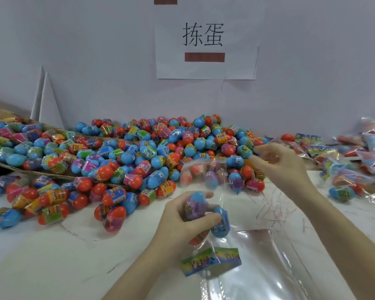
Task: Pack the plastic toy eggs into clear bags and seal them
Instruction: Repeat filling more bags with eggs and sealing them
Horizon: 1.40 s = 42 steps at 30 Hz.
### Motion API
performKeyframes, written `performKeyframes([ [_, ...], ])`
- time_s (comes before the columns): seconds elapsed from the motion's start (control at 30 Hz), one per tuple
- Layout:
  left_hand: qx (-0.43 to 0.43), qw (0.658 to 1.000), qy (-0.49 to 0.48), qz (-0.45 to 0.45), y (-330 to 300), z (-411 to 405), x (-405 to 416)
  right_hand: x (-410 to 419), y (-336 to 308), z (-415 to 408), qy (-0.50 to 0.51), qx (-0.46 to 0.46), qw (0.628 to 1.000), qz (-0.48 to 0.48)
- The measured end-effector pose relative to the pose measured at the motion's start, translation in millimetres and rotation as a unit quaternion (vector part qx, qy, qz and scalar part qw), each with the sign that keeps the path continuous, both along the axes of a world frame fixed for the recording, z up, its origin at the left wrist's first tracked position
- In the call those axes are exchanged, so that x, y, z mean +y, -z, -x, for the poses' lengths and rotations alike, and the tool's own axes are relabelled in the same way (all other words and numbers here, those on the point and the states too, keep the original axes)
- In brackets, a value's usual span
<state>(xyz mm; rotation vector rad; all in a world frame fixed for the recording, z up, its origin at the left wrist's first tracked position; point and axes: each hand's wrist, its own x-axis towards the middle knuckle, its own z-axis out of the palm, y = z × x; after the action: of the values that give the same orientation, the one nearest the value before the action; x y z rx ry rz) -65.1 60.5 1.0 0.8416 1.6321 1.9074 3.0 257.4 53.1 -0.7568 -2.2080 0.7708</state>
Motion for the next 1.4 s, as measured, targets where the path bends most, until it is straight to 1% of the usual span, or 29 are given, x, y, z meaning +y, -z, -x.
performKeyframes([
  [0.03,-0.007,1.000,-0.003,-0.002,1.1,2.1,-0.1,4.2,4.0,3.7,-0.019,-0.126,0.990,-0.064],
  [0.07,-0.012,1.000,-0.004,-0.004,1.5,4.2,-0.3,5.7,9.0,6.7,-0.031,-0.225,0.966,-0.124],
  [0.1,-0.015,1.000,-0.004,-0.005,1.6,6.0,-0.9,6.4,15.0,9.2,-0.033,-0.281,0.944,-0.171],
  [0.13,-0.015,1.000,-0.004,-0.005,1.8,7.0,-1.5,7.0,20.9,11.0,-0.024,-0.301,0.933,-0.197],
  [0.23,-0.014,1.000,-0.006,0.005,2.4,7.0,-2.5,10.5,35.4,12.4,0.014,-0.270,0.943,-0.195],
  [0.33,-0.012,1.000,-0.002,0.016,2.0,5.8,-2.4,16.2,43.2,11.8,0.020,-0.234,0.962,-0.142],
  [0.4,-0.012,1.000,0.002,0.017,0.2,4.4,-3.2,17.1,43.9,8.1,0.030,-0.201,0.971,-0.129],
  [0.43,-0.011,1.000,0.005,0.018,-1.0,3.4,-3.5,17.3,42.4,5.5,0.042,-0.163,0.976,-0.139],
  [0.5,-0.010,1.000,0.011,0.019,-3.1,1.6,-4.1,15.9,34.1,-0.5,0.054,-0.054,0.985,-0.153],
  [0.53,-0.011,1.000,0.017,0.019,-3.7,0.5,-4.2,13.1,27.7,-3.4,0.044,0.003,0.991,-0.125],
  [0.57,-0.012,0.999,0.025,0.018,-4.1,-0.5,-4.3,8.8,20.0,-6.6,0.017,0.061,0.996,-0.062],
  [0.6,-0.012,0.999,0.033,0.018,-4.6,-1.8,-4.3,2.2,11.4,-10.3,-0.026,0.116,0.992,0.029],
  [0.63,-0.011,0.999,0.042,0.021,-5.1,-3.3,-4.4,-6.2,2.8,-14.4,-0.085,0.169,0.974,0.129],
  [0.67,-0.008,0.998,0.051,0.023,-5.4,-4.6,-4.5,-15.7,-4.9,-19.2,-0.145,0.213,0.942,0.217],
  [0.7,-0.004,0.998,0.059,0.026,-5.6,-5.8,-4.9,-25.0,-11.6,-24.1,-0.197,0.235,0.909,0.280],
  [0.73,0.002,0.997,0.066,0.029,-5.8,-6.8,-5.5,-32.9,-16.4,-28.8,-0.241,0.242,0.885,0.316],
  [0.8,0.017,0.996,0.077,0.029,-7.0,-8.9,-6.3,-45.6,-22.4,-36.1,-0.312,0.230,0.859,0.334],
  [0.87,0.024,0.996,0.078,0.027,-7.7,-11.3,-6.4,-53.6,-25.2,-39.8,-0.343,0.211,0.859,0.317],
  [1.03,0.043,0.998,0.049,0.027,-8.2,-15.6,-5.3,-56.7,-27.8,-43.5,-0.320,0.176,0.901,0.234],
  [1.1,0.041,0.998,0.034,0.022,-9.6,-18.4,-4.8,-58.0,-26.6,-43.1,-0.323,0.166,0.906,0.218],
  [1.17,0.037,0.999,0.025,0.017,-9.9,-20.1,-4.6,-61.2,-25.6,-42.3,-0.333,0.170,0.903,0.212],
  [1.23,0.030,0.999,0.020,0.013,-10.0,-20.1,-4.5,-66.4,-26.4,-42.3,-0.325,0.175,0.911,0.185],
  [1.3,0.032,0.999,0.024,0.019,-8.2,-18.6,-4.0,-72.0,-26.7,-42.8,-0.307,0.170,0.931,0.101],
  [1.37,0.039,0.998,0.036,0.027,-6.2,-18.0,-3.4,-74.1,-24.9,-42.7,-0.279,0.148,0.948,-0.029],
  [1.4,0.044,0.998,0.041,0.031,-5.7,-18.2,-3.4,-74.2,-23.7,-42.6,-0.266,0.137,0.951,-0.075],
])
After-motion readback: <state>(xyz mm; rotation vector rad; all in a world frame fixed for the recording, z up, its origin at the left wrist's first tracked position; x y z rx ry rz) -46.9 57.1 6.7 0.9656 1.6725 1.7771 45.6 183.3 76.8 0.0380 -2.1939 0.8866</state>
